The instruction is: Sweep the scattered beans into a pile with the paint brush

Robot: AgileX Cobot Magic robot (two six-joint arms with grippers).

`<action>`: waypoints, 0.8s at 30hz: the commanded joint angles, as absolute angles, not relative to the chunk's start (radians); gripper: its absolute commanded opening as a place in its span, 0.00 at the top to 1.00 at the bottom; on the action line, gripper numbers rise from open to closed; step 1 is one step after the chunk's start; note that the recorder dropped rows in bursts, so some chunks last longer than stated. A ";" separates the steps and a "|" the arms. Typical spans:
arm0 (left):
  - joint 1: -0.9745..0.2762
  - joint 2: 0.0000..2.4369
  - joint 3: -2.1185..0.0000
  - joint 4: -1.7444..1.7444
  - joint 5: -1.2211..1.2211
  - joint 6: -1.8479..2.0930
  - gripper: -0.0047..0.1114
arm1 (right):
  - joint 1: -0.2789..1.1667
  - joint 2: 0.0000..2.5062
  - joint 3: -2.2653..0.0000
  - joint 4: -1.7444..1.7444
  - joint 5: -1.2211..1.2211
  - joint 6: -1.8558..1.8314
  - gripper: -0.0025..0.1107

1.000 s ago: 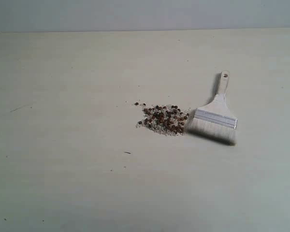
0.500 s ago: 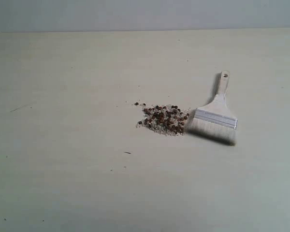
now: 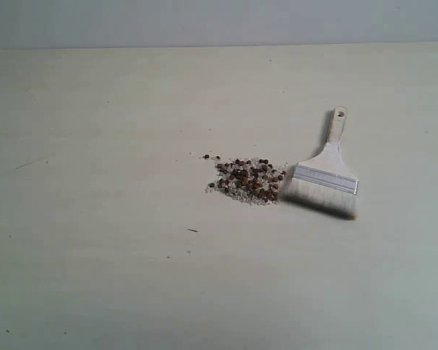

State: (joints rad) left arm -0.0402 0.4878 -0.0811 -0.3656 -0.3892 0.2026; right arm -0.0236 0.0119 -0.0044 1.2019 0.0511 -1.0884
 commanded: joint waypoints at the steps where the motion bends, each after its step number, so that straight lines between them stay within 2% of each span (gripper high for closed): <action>1: -0.045 0.484 -0.078 -0.373 -0.389 0.206 0.96 | -0.023 0.006 0.000 1.181 0.049 -1.089 0.98; 3: -0.045 0.484 -0.078 -0.373 -0.389 0.206 0.96 | -0.023 0.006 0.000 1.038 0.065 -1.010 0.98; 7: -0.045 0.484 -0.078 -0.373 -0.389 0.206 0.96 | -0.023 0.006 0.000 0.594 0.074 -0.583 0.98; 14: -0.045 0.484 -0.078 -0.373 -0.389 0.206 0.96 | -0.023 0.006 0.000 0.073 0.035 0.022 0.98; 24: -0.045 0.484 -0.078 -0.373 -0.389 0.206 0.96 | -0.023 0.006 0.000 0.013 0.035 0.107 0.98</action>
State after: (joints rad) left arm -0.0402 0.4878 -0.0811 -0.3656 -0.3892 0.2026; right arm -0.0236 0.0119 -0.0044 0.0269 0.0486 0.1002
